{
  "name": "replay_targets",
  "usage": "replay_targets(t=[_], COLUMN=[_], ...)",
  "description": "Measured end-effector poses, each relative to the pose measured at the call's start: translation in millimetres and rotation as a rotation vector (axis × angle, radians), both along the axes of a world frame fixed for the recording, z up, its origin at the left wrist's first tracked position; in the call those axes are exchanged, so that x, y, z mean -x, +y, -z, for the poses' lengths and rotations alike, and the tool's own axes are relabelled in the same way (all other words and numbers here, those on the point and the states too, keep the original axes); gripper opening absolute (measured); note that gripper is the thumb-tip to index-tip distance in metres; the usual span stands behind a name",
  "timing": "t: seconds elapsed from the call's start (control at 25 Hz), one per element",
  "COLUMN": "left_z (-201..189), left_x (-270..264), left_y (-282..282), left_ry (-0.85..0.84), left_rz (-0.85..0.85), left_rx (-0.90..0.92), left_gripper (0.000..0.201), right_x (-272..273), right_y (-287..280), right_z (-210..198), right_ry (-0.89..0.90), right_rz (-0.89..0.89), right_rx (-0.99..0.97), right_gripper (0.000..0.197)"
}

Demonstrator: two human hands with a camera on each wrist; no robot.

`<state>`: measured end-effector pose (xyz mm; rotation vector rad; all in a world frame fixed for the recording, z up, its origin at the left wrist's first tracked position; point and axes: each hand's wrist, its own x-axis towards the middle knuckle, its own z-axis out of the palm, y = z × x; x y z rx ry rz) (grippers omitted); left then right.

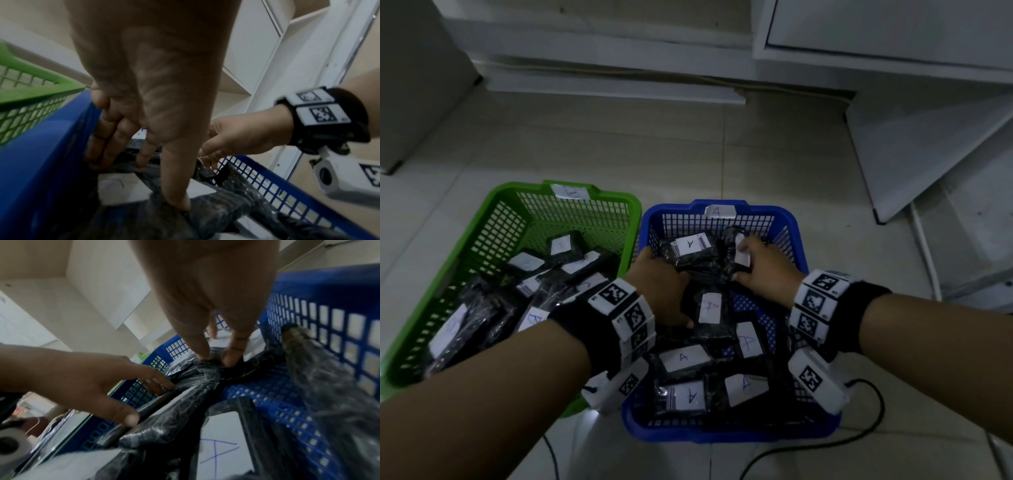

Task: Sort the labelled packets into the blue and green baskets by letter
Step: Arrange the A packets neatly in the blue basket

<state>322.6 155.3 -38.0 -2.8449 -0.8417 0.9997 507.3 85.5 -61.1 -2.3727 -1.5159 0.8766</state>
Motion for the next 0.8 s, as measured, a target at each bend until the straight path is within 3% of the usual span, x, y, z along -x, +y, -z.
replay_targets(t=[0.2, 0.36, 0.44, 0.52, 0.6, 0.68, 0.8], left_z=[-4.7, -7.4, -10.8, -11.8, -11.4, -10.0, -14.7], left_x=[3.4, 1.5, -0.6, -2.5, -3.0, -3.3, -5.1], left_y=[-4.2, -8.1, -8.1, -9.3, -13.2, -15.1, -6.3], left_ry=[-0.065, -0.067, -0.064, -0.05, -0.027, -0.015, -0.036], left_rz=[-0.03, -0.149, -0.228, -0.221, -0.175, -0.153, -0.191], left_rx=[0.08, 0.216, 0.321, 0.323, 0.233, 0.191, 0.295], left_gripper=[0.08, 0.093, 0.099, 0.098, 0.098, 0.097, 0.098], right_x=[3.4, -10.1, -16.8, -16.6, -10.9, -6.0, -4.3], right_y=[-1.0, 2.1, -8.9, -25.8, -38.6, -40.8, -34.6], right_z=[-4.8, -21.6, -35.0, -40.0, -39.8, -37.7, -38.9], right_ry=[-0.02, -0.086, -0.318, -0.583, -0.713, -0.628, -0.328], right_rz=[-0.2, -0.269, -0.381, -0.577, -0.702, -0.663, -0.505], right_rx=[0.124, 0.109, 0.189, 0.364, 0.467, 0.412, 0.31], right_gripper=[0.077, 0.057, 0.046, 0.062, 0.078, 0.064, 0.027])
